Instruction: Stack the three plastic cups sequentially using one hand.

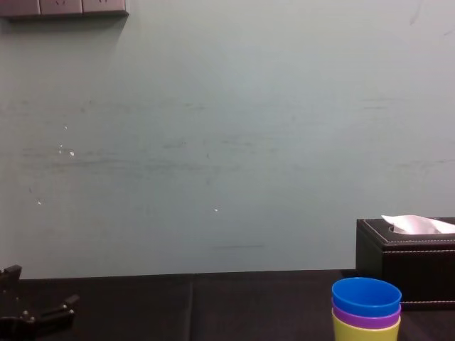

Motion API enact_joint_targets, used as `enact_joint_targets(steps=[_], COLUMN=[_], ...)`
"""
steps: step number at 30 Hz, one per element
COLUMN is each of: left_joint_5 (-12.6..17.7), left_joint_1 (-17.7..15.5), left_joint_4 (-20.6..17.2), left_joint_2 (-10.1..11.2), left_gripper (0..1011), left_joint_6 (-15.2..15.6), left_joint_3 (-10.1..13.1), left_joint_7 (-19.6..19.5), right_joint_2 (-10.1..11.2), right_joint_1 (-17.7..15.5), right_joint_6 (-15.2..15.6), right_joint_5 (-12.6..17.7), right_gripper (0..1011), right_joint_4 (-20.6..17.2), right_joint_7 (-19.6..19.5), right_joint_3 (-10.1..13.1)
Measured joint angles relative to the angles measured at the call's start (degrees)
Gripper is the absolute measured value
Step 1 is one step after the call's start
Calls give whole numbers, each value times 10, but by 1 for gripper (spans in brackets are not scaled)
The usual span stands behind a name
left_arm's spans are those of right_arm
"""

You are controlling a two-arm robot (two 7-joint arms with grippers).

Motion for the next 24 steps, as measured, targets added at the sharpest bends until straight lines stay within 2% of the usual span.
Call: enact_joint_targets(steps=[24], left_joint_5=[0], left_joint_1=[0], left_joint_4=[0], left_joint_2=[0], left_gripper=[1011], left_joint_6=[0], left_joint_3=[0], left_joint_7=[0], right_joint_2=[0], right_joint_1=[0], right_joint_6=[0], right_joint_5=[0], right_gripper=[1002], right_joint_4=[0], right_joint_7=[0], right_joint_3=[0])
